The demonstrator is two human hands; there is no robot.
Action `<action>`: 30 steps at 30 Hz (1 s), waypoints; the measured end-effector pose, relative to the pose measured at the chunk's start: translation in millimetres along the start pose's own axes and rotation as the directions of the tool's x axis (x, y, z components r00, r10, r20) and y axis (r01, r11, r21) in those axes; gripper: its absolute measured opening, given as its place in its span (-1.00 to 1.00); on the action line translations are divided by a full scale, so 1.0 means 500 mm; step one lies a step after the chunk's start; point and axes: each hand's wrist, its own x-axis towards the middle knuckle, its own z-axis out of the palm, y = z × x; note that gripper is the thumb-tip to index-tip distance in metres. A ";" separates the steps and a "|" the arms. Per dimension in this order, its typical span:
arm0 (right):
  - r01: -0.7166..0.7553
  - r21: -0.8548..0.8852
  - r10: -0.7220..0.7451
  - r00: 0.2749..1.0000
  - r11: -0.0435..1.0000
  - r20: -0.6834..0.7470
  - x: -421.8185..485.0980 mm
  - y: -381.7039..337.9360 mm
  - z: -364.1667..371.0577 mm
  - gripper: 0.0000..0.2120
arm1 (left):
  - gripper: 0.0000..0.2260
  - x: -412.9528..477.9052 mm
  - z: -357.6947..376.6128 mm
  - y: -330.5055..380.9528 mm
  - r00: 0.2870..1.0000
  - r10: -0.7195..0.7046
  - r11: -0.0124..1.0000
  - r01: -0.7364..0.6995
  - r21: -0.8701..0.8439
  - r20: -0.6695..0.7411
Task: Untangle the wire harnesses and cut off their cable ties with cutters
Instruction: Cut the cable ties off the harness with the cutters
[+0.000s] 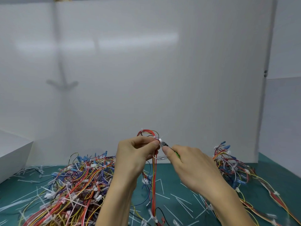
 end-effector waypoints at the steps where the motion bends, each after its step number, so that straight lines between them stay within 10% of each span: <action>1: 0.001 0.005 -0.001 1.000 1.000 -0.003 0.000 0.000 -0.001 -0.46 | -0.99 0.000 -0.001 0.001 1.000 0.001 1.000 -0.001 -0.002 0.001; 17: -0.054 0.262 0.031 0.995 0.964 0.091 0.002 -0.005 -0.005 -0.37 | -0.91 -0.001 -0.008 0.007 0.999 0.023 1.000 -0.023 0.003 0.042; 22: -0.217 0.669 0.100 0.973 0.711 0.210 0.007 -0.007 -0.004 -0.40 | -0.89 0.003 -0.008 -0.002 0.999 0.026 0.999 -0.024 -0.049 0.035; 30: -0.238 0.807 0.121 0.971 0.541 0.205 0.016 -0.004 -0.015 -0.53 | -0.70 0.012 -0.016 0.000 0.993 -0.095 0.989 0.102 -0.107 0.071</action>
